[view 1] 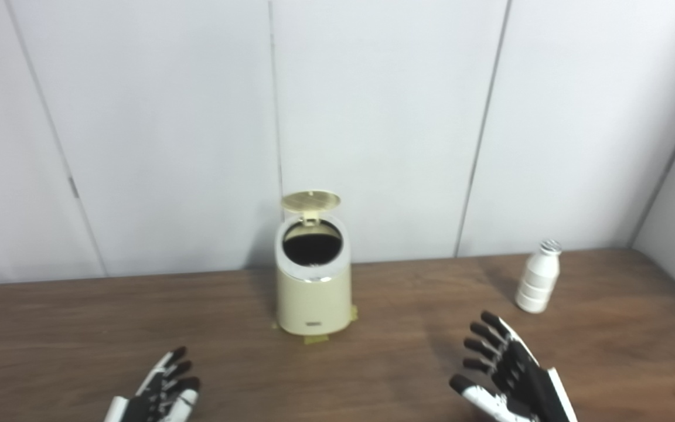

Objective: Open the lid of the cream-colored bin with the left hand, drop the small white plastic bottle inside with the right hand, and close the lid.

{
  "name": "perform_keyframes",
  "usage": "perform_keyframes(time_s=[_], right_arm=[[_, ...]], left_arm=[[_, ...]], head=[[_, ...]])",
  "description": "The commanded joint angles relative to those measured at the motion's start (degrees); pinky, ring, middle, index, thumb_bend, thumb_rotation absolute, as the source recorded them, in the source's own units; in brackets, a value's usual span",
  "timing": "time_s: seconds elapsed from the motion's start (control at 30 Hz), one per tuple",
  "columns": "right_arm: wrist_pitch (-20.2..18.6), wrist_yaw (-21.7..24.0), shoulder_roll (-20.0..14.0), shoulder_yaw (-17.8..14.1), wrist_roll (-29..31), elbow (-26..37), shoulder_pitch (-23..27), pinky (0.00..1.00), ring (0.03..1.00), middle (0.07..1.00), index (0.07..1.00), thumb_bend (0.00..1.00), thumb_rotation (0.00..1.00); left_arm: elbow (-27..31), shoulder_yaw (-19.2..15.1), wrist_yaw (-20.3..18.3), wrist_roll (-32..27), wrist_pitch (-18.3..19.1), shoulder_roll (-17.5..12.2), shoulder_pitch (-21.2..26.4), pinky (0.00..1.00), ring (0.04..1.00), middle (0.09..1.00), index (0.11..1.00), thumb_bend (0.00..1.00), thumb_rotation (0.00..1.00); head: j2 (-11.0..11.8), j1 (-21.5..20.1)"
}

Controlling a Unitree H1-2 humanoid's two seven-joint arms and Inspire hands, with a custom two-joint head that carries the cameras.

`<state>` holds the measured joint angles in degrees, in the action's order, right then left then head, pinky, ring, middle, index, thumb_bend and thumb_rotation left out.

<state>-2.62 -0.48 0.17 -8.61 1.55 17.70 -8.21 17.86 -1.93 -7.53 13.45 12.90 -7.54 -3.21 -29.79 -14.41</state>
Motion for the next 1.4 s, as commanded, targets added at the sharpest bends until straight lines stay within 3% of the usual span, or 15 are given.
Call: perform_keyframes(time_s=[0.0,0.13,0.27,0.47,0.67,0.83,1.0,1.17,1.37], right_arm=[[-0.4,0.4,-2.8,-1.1,0.5,3.5,-3.7,0.71,0.786,0.835,0.865,0.73,0.16],[-1.8,0.1,-3.5,-4.1,1.4,5.0,-2.8,0.78,0.808,0.837,0.851,0.77,0.12],[-1.9,-0.1,-5.2,-6.7,0.3,4.9,-1.8,0.77,0.799,0.834,0.854,0.79,0.14],[-2.9,-1.4,-8.4,-9.9,-1.6,3.4,0.6,0.74,0.794,0.858,0.861,0.81,0.16],[-5.4,-3.9,-10.4,-10.4,-6.1,4.4,3.1,0.73,0.767,0.847,0.841,0.82,0.19],[-7.9,-5.5,-12.3,-11.2,-8.6,3.3,5.4,0.69,0.736,0.812,0.814,0.82,0.12],[-8.3,-5.4,-14.8,-11.8,-8.1,-1.0,8.3,0.73,0.774,0.831,0.817,0.85,0.14],[-9.0,-5.7,-16.9,-11.5,-7.9,-6.0,12.5,0.71,0.736,0.832,0.83,0.84,0.13],[-9.2,-7.7,-18.2,-11.3,-9.6,-13.2,17.2,0.69,0.728,0.818,0.835,0.86,0.11]], left_arm=[[-0.7,-0.3,1.6,-1.1,-2.7,0.6,-0.8,0.77,0.872,0.918,0.973,0.41,0.72],[-2.5,-1.0,2.8,-3.3,-4.7,0.8,-1.7,0.79,0.878,0.924,0.98,0.44,0.72],[-3.8,-1.3,3.7,-4.4,-6.6,0.6,-2.4,0.79,0.879,0.923,0.986,0.41,0.73],[-4.2,-1.9,3.9,-6.9,-6.5,0.1,-2.9,0.76,0.869,0.921,0.978,0.4,0.7],[-4.5,-2.3,3.3,-9.0,-6.0,-0.4,-2.8,0.76,0.875,0.918,0.973,0.41,0.7],[-4.7,-2.5,3.2,-10.2,-5.7,-0.6,-2.6,0.76,0.873,0.917,0.966,0.44,0.71],[-3.4,-2.4,3.2,-10.1,-3.7,-0.9,-2.6,0.74,0.861,0.91,0.961,0.45,0.7],[-3.2,-2.6,3.2,-10.4,-3.0,-1.3,-2.4,0.73,0.853,0.903,0.943,0.46,0.64],[-3.0,-2.5,3.1,-10.4,-2.5,-1.5,-2.3,0.72,0.853,0.903,0.942,0.47,0.63]], head=[[-0.2,-1.2],[0.2,-4.3],[0.2,-6.4],[0.3,-9.1],[0.5,-11.2],[0.6,-12.0],[0.5,-12.3],[0.5,-12.3],[0.5,-12.1]])
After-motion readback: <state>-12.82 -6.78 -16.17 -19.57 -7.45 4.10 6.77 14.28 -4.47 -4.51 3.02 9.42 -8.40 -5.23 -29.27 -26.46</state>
